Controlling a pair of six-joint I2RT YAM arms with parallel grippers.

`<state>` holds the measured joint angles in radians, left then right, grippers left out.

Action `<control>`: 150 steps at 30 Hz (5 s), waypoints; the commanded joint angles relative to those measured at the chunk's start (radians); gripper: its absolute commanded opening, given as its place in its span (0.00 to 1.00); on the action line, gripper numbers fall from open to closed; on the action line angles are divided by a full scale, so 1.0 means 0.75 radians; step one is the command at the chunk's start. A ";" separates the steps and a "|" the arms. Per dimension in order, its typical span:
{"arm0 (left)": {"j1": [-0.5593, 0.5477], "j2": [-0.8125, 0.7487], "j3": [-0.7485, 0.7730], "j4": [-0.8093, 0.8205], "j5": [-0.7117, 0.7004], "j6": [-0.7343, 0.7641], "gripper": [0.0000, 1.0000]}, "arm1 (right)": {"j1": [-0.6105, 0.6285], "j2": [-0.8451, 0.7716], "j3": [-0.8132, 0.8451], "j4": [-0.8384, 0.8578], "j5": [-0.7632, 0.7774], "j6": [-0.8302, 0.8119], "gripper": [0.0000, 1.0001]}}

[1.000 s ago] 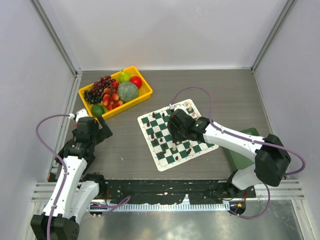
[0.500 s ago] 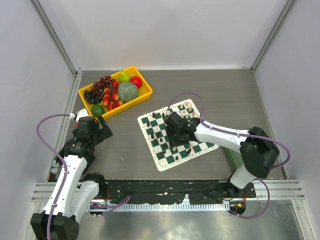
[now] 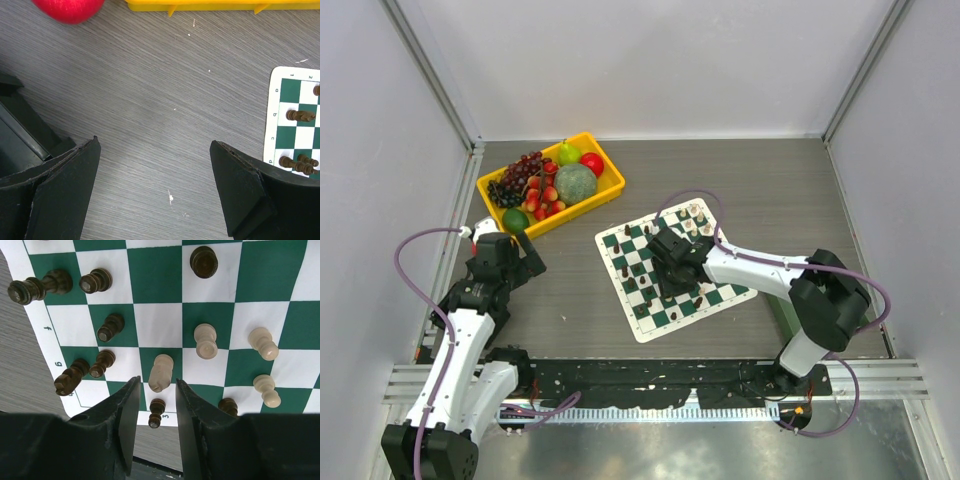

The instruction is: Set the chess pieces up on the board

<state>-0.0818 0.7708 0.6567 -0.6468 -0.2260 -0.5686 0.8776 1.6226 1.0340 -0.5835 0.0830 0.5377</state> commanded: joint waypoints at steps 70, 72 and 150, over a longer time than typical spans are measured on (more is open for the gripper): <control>0.007 0.009 0.014 0.048 0.019 -0.007 0.99 | -0.464 -0.519 -0.278 -0.065 0.339 -0.060 0.22; 0.005 0.007 0.014 0.048 0.021 -0.007 0.99 | -0.524 -0.509 -0.303 -0.034 0.331 -0.079 0.22; 0.007 0.028 0.014 0.054 0.023 -0.009 0.99 | -0.641 -0.599 -0.152 0.060 0.092 -0.195 0.50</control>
<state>-0.0818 0.7944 0.6567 -0.6426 -0.2153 -0.5694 0.3840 1.2011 0.8669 -0.5274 0.2085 0.4107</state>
